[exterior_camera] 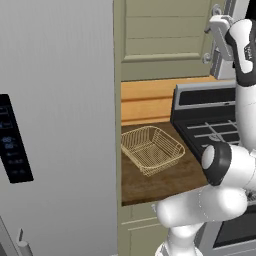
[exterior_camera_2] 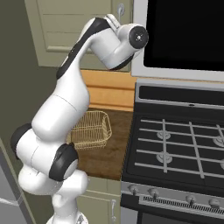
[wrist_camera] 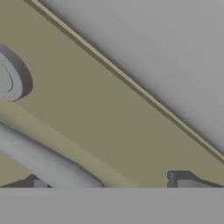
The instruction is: Open the cabinet, pick up the bread from the cabinet and place it in the basket. Then move the basket to the dining counter.
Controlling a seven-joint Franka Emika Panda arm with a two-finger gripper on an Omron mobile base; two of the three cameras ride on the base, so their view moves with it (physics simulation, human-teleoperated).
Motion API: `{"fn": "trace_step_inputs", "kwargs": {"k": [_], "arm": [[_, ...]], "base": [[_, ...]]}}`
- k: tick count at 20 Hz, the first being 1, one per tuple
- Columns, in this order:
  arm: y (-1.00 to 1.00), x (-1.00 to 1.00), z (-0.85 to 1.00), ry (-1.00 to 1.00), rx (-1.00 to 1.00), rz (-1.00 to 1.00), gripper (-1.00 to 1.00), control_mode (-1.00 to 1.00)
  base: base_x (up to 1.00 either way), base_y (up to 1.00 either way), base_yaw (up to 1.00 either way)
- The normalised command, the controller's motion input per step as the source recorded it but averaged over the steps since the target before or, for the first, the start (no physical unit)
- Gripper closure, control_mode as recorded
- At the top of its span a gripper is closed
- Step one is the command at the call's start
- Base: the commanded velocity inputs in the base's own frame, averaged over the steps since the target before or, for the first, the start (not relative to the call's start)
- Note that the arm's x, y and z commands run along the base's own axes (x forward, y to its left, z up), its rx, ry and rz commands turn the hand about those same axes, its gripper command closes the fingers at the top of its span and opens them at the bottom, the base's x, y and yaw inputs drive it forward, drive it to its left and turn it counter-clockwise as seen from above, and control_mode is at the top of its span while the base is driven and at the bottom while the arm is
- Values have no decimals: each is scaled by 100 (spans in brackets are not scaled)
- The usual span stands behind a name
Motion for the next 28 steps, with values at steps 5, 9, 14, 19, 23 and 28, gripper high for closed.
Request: {"fn": "trace_step_inputs", "kwargs": {"k": [5, 9, 14, 19, 23, 28], "arm": [[30, 4, -12, -16, -1, 0, -100, -100], [74, 10, -8, -28, -4, 0, 100, -100], [25, -35, 7, -4, -3, 0, 100, -100], [32, -100, 29, 0, -5, 0, 100, -100], [35, -100, 48, 0, -5, 0, 100, -100], [20, -100, 27, 2, -7, 0, 100, -100]], "base": [[0, 0, 0], [0, 0, 0], [0, 0, 0], [0, 0, 0], [0, 0, 0], [0, 0, 0]]}}
